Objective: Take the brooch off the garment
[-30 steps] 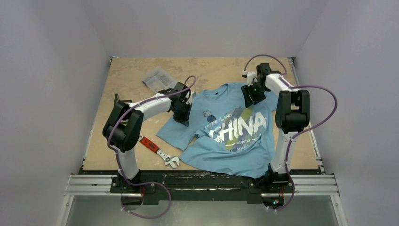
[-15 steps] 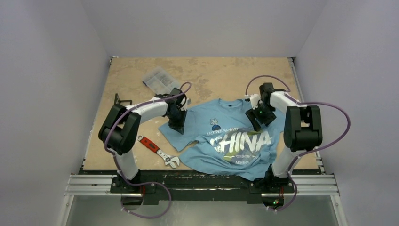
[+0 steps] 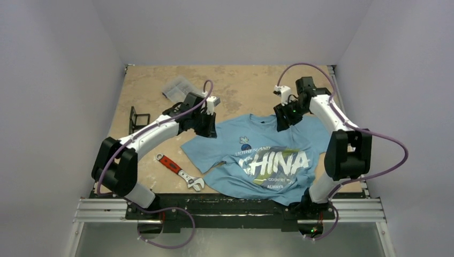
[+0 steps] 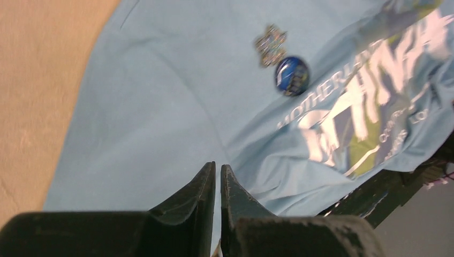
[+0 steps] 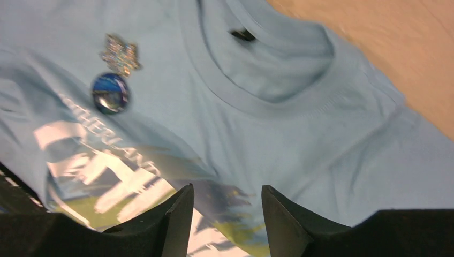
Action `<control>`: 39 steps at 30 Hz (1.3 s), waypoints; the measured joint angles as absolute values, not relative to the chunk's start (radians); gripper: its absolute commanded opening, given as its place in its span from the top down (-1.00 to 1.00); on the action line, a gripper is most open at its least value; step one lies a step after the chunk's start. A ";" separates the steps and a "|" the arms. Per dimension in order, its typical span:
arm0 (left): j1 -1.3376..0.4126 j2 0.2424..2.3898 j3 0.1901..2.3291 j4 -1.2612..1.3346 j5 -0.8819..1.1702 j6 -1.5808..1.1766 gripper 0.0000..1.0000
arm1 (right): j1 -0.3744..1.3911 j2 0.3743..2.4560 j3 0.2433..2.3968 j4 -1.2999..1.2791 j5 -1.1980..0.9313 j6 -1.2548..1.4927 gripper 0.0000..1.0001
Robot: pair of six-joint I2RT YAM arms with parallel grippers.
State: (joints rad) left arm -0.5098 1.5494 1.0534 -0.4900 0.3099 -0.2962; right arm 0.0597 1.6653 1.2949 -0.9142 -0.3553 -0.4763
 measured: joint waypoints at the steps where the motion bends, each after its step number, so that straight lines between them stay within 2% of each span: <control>1: -0.519 1.546 1.069 -0.471 0.320 -0.297 0.84 | 0.078 1.670 1.309 -0.900 -0.389 -0.459 0.04; 4: -0.544 1.579 1.120 -0.393 0.351 -0.318 0.85 | 0.156 1.720 1.331 -0.862 -0.475 -0.414 0.16; 9: -0.587 1.674 1.148 -0.330 0.383 -0.375 0.92 | 0.246 1.843 1.317 -0.813 -0.579 -0.353 0.16; 11: -0.607 1.710 1.150 -0.312 0.399 -0.403 1.00 | 0.249 1.879 1.300 -0.803 -0.614 -0.334 0.10; 21: -0.670 1.830 1.150 -0.175 0.466 -0.533 1.00 | 0.236 1.926 1.214 -0.730 -0.785 -0.200 0.03; 29: -0.670 1.955 1.150 -0.148 0.491 -0.567 1.00 | 0.236 1.968 1.186 -0.672 -0.842 -0.131 0.01; 35: -0.670 1.988 1.177 -0.133 0.503 -0.570 1.00 | 0.235 1.995 1.187 -0.654 -0.901 -0.091 0.03; 39: -0.670 2.032 1.231 -0.125 0.511 -0.587 1.00 | 0.236 2.009 1.191 -0.649 -0.930 -0.078 0.12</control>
State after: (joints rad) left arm -0.6701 2.0315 1.2308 -0.1246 0.5110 -0.5865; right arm 0.2356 2.0090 1.1908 -0.6491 -0.9302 -0.0776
